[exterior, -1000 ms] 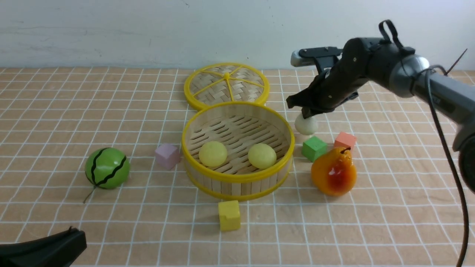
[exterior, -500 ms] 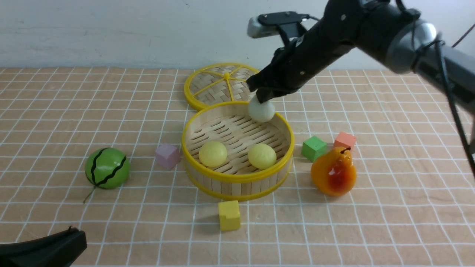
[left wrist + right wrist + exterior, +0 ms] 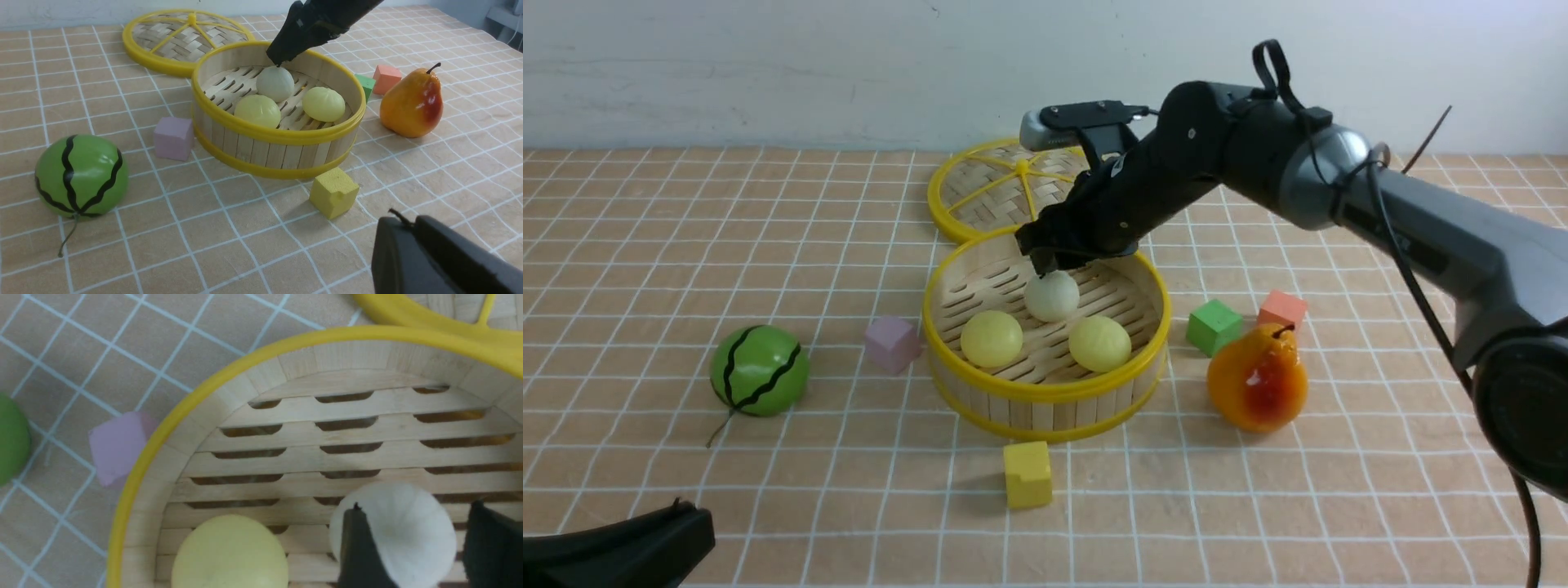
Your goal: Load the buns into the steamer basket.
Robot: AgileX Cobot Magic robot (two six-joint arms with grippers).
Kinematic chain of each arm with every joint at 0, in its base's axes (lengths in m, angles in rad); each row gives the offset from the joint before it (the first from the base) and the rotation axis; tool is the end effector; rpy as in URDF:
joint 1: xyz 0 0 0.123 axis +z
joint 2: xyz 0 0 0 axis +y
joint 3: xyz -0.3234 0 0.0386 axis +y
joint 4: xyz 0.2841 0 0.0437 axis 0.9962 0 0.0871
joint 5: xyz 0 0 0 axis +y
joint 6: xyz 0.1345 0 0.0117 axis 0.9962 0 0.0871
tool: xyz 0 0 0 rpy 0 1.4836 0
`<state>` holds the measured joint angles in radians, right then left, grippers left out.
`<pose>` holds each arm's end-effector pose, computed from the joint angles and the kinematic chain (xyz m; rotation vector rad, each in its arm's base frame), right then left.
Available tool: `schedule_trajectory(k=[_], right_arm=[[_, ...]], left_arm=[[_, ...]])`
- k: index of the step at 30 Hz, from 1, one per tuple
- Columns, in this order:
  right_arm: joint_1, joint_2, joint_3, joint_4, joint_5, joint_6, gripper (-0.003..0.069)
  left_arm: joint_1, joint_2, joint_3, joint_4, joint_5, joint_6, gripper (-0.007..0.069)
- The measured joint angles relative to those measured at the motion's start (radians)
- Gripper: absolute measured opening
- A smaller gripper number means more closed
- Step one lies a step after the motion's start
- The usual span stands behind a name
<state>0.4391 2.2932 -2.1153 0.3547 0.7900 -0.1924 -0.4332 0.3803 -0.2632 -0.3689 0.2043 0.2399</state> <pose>0.5439 0.2923 0.2346 -0.5726 2.3859 0.5272 0.1162 -0.0647 0.2596 0.3337 1.7839 -0.4618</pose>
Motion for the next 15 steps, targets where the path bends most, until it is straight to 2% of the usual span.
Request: schedule_trajectory(k=[1,3,5,6,8,9,10,11,14,15], right_arm=[[0.000,-0.029,0.000,-0.010,0.045,0.024,0.0401],[0.000,-0.061,0.000,-0.029,0.087,0.046,0.0407],[0.000,-0.174,0.000,-0.125,0.222,0.121,0.0378],[0.000,-0.183,0.000,-0.133,0.245,0.133,0.0367],[0.004,-0.290,0.012,-0.223,0.368,0.186,0.0286],[0.010,-0.344,0.034,-0.265,0.415,0.209,0.0222],[0.011,-0.352,0.039,-0.271,0.415,0.209,0.0222],[0.020,-0.417,0.086,-0.308,0.436,0.225,0.0157],[0.045,-0.570,0.245,-0.336,0.452,0.239,0.0031],[0.047,-0.580,0.245,-0.337,0.454,0.240,0.0025]], left_arm=[[0.000,0.000,0.000,0.000,0.000,0.000,0.0046],[0.000,0.000,0.000,0.000,0.000,0.000,0.0047],[0.000,0.000,0.000,0.000,0.000,0.000,0.0049],[0.000,0.000,0.000,0.000,0.000,0.000,0.0050],[0.000,0.000,0.000,0.000,0.000,0.000,0.0052],[0.000,0.000,0.000,0.000,0.001,0.000,0.0053],[0.000,0.000,0.000,0.000,0.001,0.000,0.0054],[0.000,0.000,0.000,0.000,0.001,0.000,0.0055],[0.000,0.000,0.000,0.000,0.001,0.000,0.0059],[0.000,0.000,0.000,0.000,0.001,0.000,0.0059]])
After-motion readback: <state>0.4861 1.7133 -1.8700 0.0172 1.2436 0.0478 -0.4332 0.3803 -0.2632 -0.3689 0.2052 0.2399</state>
